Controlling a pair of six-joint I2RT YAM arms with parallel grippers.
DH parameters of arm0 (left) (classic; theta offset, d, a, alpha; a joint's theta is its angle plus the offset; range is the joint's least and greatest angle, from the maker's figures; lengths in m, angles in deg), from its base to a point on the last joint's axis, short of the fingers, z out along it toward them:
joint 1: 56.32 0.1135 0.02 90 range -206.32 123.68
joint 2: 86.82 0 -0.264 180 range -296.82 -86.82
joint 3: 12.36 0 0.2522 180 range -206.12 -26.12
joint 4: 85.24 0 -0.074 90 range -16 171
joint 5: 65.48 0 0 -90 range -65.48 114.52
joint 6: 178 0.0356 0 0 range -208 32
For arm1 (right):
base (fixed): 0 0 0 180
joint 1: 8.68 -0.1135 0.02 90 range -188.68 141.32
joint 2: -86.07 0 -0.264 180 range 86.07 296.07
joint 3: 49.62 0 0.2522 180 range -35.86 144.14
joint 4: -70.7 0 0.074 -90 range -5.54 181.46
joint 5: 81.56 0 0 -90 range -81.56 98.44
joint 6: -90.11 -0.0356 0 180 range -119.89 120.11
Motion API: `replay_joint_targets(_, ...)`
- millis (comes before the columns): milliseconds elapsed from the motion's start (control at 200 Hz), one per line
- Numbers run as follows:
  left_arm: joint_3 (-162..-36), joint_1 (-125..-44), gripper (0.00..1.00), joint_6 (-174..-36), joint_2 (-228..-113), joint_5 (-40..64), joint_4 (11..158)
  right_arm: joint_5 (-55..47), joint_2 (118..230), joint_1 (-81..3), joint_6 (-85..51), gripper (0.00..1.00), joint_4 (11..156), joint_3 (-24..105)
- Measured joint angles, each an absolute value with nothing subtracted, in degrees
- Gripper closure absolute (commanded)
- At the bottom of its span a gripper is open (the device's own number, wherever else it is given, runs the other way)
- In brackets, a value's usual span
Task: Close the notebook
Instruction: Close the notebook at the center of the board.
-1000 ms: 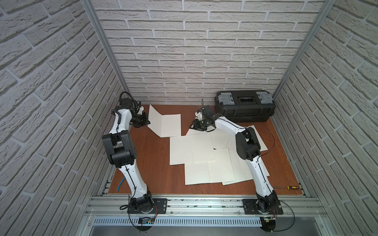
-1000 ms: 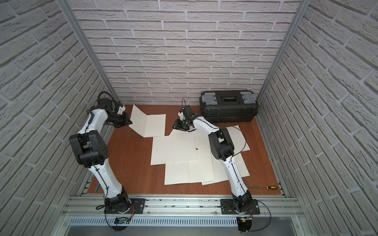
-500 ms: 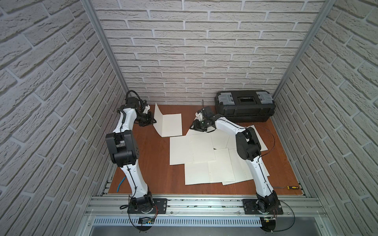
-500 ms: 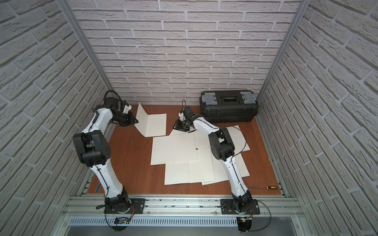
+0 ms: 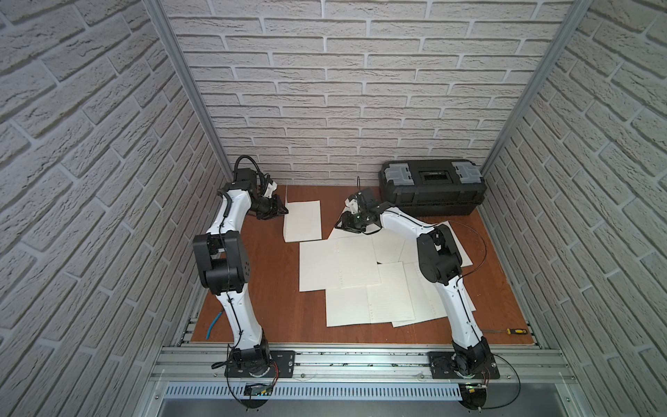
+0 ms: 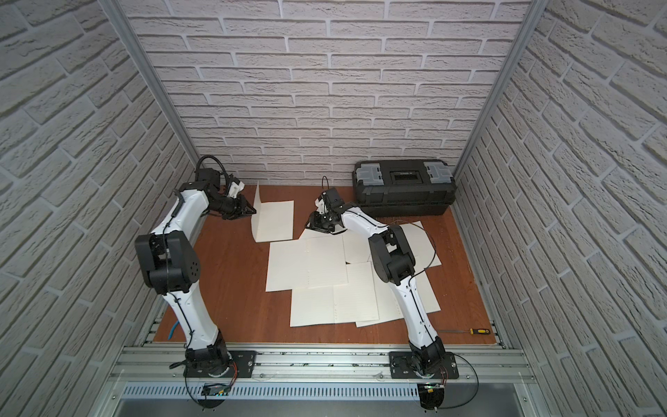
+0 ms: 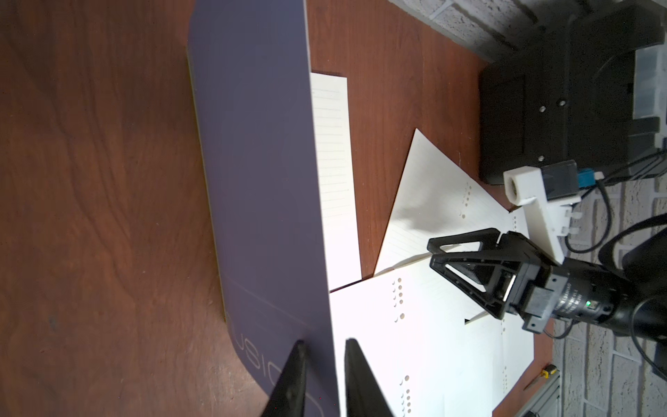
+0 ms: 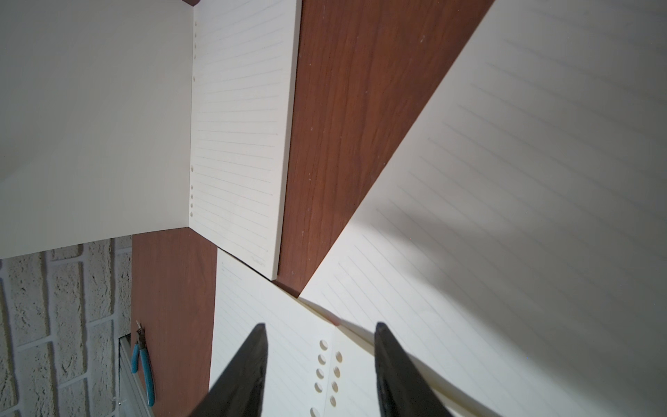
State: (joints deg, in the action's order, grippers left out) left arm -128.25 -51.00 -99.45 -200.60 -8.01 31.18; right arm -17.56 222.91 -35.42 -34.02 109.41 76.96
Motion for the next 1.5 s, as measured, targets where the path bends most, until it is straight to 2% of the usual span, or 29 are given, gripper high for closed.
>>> replay_joint_targets(1005,-121.2,-53.8,0.72,-110.4,-205.6,-15.6,50.5,-16.7,220.9,-35.1,-32.8,0.46,112.6,77.7)
replay_joint_targets(1305,-120.1,-53.8,0.69,-111.2,-207.8,-15.1,52.5,-16.6,220.9,-35.1,-32.5,0.45,113.8,79.5)
replay_joint_targets(1500,-120.2,-53.8,0.69,-111.0,-208.0,-9.3,51.9,-16.6,220.9,-35.1,-32.5,0.45,113.8,79.6)
